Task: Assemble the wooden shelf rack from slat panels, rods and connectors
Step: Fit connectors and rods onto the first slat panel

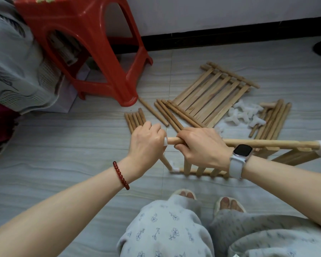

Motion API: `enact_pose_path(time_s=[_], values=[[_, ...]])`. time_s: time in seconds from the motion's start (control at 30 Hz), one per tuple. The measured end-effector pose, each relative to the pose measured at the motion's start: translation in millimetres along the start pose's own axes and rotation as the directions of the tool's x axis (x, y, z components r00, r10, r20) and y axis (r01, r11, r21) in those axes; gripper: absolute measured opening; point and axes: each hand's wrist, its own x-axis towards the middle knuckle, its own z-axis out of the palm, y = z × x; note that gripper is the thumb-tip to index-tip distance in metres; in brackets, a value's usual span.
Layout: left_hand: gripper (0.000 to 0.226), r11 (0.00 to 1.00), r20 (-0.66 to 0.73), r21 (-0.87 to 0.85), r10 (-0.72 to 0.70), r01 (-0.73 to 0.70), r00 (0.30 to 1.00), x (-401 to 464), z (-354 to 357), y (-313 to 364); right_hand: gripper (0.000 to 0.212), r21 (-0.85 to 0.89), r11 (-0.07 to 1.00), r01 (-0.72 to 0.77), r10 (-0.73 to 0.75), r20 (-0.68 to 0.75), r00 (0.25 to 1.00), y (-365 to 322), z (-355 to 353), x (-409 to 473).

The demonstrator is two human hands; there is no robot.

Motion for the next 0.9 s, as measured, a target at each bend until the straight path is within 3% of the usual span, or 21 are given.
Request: enact_pose_path(time_s=[0.27, 0.43, 0.6, 0.7, 0.77, 0.83, 0.9], values=[[0.030, 1.000, -0.011, -0.004, 0.026, -0.026, 1.000, 3, -2, 2, 0.027, -0.015, 1.000, 0.015, -0.015, 0.013, 1.000, -3, -1, -3], [0.030, 0.986, -0.058, -0.100, 0.129, -0.134, 0.990, 5, 1, 9, 0.025, -0.038, 0.994, 0.105, -0.105, 0.017, 0.994, -7, 1, -8], [0.026, 0.976, -0.038, -0.197, 0.093, -0.098, 0.995, 15, 9, 9, 0.023, -0.097, 0.992, 0.084, -0.080, 0.052, 0.995, 0, -2, 4], [0.020, 0.955, 0.057, -0.297, 0.019, -0.001, 0.998, 13, 13, 6, 0.029, -0.024, 0.996, 0.082, -0.079, 0.106, 0.991, 12, -9, -1], [0.054, 0.860, 0.219, -0.486, -0.050, 0.154, 0.974, 10, 15, -3, 0.042, -0.039, 0.995, 0.088, -0.083, 0.107, 0.991, 28, -20, -8], [0.084, 0.573, 0.457, -0.716, -0.045, 0.397, 0.889, 7, 7, -13, 0.052, -0.100, 0.991, 0.093, -0.081, 0.119, 0.990, 46, -31, -18], [0.081, 0.229, 0.614, -0.767, -0.009, 0.600, 0.789, 2, 3, -17, 0.058, -0.140, 0.984, 0.106, -0.086, 0.145, 0.986, 56, -35, -30]])
